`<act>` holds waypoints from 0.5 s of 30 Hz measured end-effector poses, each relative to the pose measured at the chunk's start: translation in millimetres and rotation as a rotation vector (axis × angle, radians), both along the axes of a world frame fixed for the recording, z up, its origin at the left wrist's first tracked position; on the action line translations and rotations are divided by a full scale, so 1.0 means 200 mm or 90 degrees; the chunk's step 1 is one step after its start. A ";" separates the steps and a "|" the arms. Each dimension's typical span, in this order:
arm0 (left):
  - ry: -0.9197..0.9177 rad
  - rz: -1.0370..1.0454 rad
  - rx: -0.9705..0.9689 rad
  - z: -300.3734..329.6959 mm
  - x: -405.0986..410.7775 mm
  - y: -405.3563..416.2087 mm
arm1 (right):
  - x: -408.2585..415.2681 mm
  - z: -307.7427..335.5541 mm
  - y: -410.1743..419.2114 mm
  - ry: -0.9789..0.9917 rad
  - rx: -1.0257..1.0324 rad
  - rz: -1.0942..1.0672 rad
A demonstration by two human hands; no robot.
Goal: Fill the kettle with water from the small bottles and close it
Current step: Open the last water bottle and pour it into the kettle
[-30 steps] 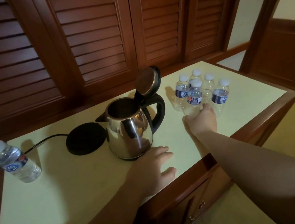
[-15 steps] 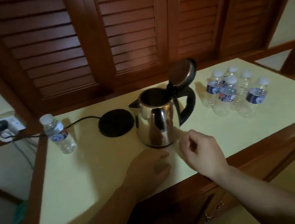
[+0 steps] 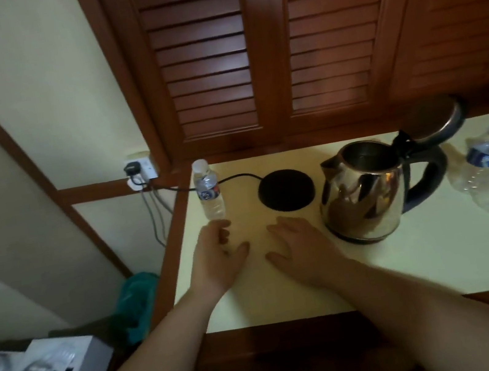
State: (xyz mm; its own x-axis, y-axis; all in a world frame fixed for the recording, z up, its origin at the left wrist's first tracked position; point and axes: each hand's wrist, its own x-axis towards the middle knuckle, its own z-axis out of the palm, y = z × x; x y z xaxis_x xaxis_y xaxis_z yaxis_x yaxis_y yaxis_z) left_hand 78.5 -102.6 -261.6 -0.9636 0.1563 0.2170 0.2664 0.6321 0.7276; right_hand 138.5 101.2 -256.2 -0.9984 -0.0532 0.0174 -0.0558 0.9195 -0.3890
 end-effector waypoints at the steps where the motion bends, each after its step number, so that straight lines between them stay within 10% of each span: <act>1: -0.017 0.041 0.022 0.01 -0.03 -0.02 | -0.03 -0.01 -0.02 -0.019 0.012 -0.009; 15: -0.051 0.103 0.183 0.19 -0.44 0.06 | -0.06 0.00 -0.03 -0.051 0.055 -0.023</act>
